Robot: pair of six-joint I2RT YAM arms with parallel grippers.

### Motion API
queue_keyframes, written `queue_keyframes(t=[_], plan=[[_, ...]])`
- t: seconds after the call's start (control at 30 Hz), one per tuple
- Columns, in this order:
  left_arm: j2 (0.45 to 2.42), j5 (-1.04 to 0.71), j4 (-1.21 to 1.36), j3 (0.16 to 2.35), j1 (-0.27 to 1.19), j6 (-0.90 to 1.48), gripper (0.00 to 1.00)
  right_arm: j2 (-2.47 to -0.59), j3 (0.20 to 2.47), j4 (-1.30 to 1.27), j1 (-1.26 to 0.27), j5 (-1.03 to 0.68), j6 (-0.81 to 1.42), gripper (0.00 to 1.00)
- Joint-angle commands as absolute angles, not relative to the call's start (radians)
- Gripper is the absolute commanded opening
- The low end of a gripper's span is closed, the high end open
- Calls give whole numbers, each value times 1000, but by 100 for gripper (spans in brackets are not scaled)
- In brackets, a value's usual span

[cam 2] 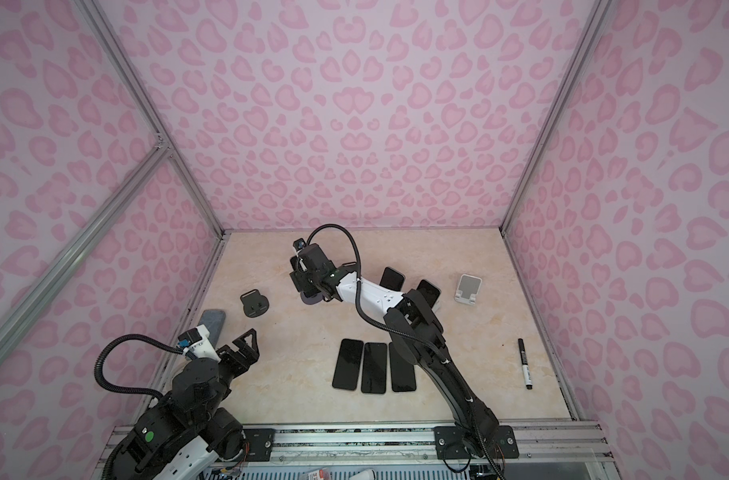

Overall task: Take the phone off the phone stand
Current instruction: 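Lower the open right gripper around the blue-edged phone, then close the right gripper on the blue-edged phone and lift it off the stand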

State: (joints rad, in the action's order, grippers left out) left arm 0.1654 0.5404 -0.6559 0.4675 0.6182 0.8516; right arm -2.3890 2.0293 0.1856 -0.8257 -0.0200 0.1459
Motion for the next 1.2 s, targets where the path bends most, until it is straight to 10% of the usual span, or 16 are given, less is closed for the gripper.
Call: queue_keyframes(t=[0.0, 1.17], plan=[[160, 531, -628, 470, 618, 841, 95, -2406, 2029, 191, -830, -21, 139, 76], [95, 502, -619, 483, 618, 827, 95, -2163, 1802, 81, -869, 37, 193, 67]])
